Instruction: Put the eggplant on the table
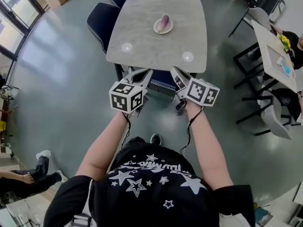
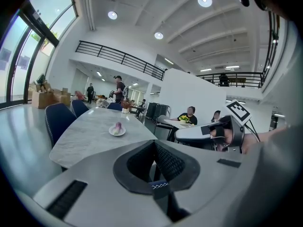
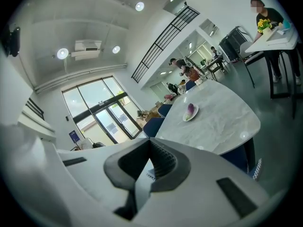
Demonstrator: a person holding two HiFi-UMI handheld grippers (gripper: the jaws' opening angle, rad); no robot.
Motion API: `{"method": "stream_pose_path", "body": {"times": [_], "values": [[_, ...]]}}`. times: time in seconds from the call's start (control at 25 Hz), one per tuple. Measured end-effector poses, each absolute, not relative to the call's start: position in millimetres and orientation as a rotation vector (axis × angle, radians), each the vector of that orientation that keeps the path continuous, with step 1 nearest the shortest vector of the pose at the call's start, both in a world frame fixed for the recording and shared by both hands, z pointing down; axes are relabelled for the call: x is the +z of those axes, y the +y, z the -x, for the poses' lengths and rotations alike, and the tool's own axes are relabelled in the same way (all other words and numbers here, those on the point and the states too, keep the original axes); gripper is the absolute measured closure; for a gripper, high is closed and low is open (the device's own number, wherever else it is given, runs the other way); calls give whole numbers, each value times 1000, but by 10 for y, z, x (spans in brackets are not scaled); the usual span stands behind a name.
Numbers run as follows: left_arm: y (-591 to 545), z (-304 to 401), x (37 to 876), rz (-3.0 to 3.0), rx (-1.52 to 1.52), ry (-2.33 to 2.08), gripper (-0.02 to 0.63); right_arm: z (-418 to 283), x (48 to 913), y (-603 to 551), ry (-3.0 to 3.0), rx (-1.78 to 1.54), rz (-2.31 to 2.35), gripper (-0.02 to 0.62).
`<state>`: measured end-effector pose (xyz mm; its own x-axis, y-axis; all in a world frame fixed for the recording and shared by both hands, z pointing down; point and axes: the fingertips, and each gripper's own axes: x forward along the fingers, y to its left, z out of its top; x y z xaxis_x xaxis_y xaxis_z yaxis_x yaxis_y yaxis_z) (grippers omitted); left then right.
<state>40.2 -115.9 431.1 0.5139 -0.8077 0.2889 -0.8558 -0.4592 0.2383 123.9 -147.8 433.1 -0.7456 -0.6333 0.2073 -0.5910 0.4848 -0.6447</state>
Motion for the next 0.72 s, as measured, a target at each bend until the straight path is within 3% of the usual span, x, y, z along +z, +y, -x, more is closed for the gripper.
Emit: {"method": "stream_pose_path", "body": {"times": [0.72], "values": [[-1180, -364, 4366, -2416, 157, -1341, 598, -1147, 4357, -1365, 2798, -997, 1179, 591]]}}
